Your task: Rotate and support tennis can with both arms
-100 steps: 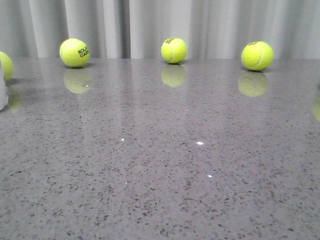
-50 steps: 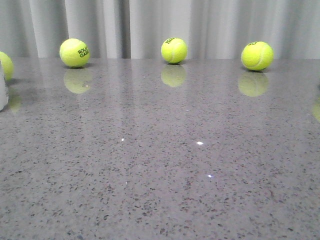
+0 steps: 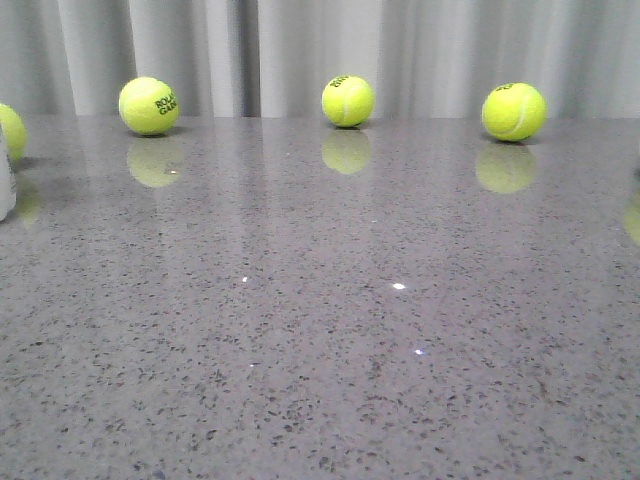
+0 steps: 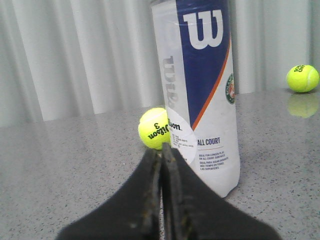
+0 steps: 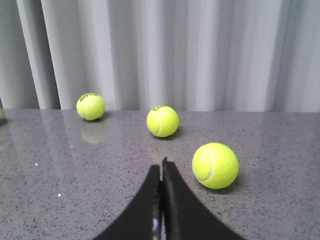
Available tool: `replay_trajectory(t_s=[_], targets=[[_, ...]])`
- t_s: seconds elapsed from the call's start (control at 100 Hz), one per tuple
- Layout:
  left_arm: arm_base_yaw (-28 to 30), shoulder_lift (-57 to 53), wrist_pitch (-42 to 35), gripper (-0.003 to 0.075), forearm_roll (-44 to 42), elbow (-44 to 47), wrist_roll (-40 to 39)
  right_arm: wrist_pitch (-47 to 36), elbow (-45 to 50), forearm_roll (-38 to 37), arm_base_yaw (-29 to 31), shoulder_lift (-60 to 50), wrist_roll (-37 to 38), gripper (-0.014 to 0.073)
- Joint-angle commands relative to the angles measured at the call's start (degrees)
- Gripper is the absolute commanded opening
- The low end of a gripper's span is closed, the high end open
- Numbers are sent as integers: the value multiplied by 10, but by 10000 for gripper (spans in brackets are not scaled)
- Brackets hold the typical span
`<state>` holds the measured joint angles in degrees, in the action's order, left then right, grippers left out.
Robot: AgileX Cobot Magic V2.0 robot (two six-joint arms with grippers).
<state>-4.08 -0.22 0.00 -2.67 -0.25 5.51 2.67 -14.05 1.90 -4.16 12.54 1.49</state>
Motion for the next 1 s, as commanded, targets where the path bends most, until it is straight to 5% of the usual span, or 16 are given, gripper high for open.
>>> replay_trajectory(t_s=[0.0,0.36,0.99], targets=[[2,-21,-52,-21,4,28,-4,-83,22,-24,3,-24,36,-68],[2,-21,-52,-21,4,28,-4,-94,146,-24,3,-146,38,-68],[2,-21,-52,-21,4,28,-4,-94,145,-24,3,-143,39,-68]])
